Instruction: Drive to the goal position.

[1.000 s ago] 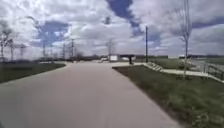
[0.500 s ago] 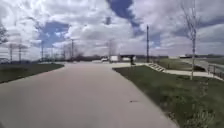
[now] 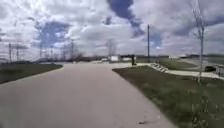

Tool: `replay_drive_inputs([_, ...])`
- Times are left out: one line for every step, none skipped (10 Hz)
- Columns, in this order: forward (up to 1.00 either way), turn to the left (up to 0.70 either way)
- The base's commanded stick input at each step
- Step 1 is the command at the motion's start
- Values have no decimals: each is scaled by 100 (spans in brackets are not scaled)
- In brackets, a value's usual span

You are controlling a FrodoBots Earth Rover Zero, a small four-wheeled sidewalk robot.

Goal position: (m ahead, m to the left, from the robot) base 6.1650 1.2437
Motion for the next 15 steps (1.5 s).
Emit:
replay_drive_inputs([100, 0])
replay_drive_inputs([100, 5])
replay_drive_inputs([100, 27])
replay_drive_inputs([100, 19])
replay_drive_inputs([100, 1])
replay_drive_inputs([100, 0])
replay_drive_inputs([100, 0])
replay_drive_inputs([100, 19])
replay_drive_inputs([100, 27])
replay_drive_inputs([100, 23])
replay_drive_inputs([100, 4])
replay_drive_inputs([100, 0])
replay_drive_inputs([100, 0])
replay_drive_inputs([100, 0])
replay_drive_inputs([100, 0])
